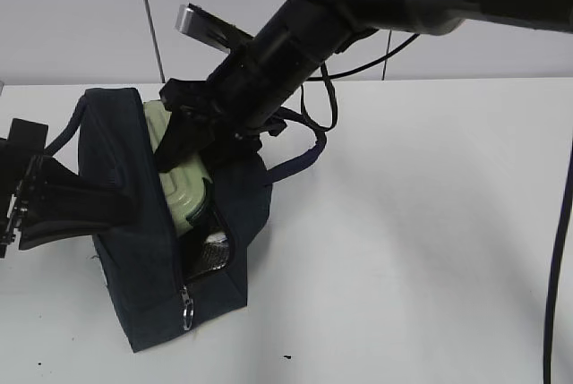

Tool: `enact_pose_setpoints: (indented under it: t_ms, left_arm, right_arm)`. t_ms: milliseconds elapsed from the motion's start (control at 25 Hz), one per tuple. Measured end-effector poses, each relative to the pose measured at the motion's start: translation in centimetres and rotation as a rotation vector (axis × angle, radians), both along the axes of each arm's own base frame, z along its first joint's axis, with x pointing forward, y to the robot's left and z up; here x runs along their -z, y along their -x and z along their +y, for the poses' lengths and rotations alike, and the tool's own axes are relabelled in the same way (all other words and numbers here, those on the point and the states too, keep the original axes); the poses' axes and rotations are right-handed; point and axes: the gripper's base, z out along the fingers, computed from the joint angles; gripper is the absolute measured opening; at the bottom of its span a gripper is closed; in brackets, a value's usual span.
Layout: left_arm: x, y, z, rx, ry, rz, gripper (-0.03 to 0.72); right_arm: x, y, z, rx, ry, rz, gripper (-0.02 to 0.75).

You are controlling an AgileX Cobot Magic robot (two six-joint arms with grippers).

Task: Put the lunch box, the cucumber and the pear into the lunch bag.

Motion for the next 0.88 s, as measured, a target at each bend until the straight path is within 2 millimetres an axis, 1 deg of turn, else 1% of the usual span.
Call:
enact_pose_setpoints:
  t_ms: [200, 320, 480, 560, 720, 800, 880]
  left_arm:
    - [0.0, 0.1, 0.0, 0.006, 0.003, 0.002, -0.015]
    - [0.0, 0.1, 0.0, 0.007, 0.002, 0.002, -0.015]
    - [0.0, 0.1, 0.0, 0.008, 0.003, 0.002, -0.015]
    - [0.0, 0.1, 0.0, 0.007, 0.003, 0.002, -0.015]
    - [0.0, 0.1, 0.0, 0.006, 0.004, 0.002, -0.015]
    - [0.0, 0.1, 0.0, 0.006, 0.004, 0.002, -0.015]
    - [0.0, 0.1, 0.0, 0.006, 0.004, 0.002, -0.015]
  right_arm:
    - [0.6, 0.5, 0.1, -0.091, 0.009, 0.005, 0.407]
    - [0.6, 0.5, 0.2, -0.097, -0.003, 0.012, 0.452]
    - [0.3, 0.7, 0.5, -0.102, -0.035, 0.019, 0.548]
    - [0.0, 0.6, 0.6, -0.105, -0.040, 0.010, 0.561]
    - [-2.2, 0.2, 0.7, -0.127, -0.068, -0.044, 0.566]
    - [-3.8, -0.2, 0.7, -0.137, -0.070, -0.105, 0.566]
    - [-5.3, -0.6, 0.5, -0.124, -0.036, -0.171, 0.566]
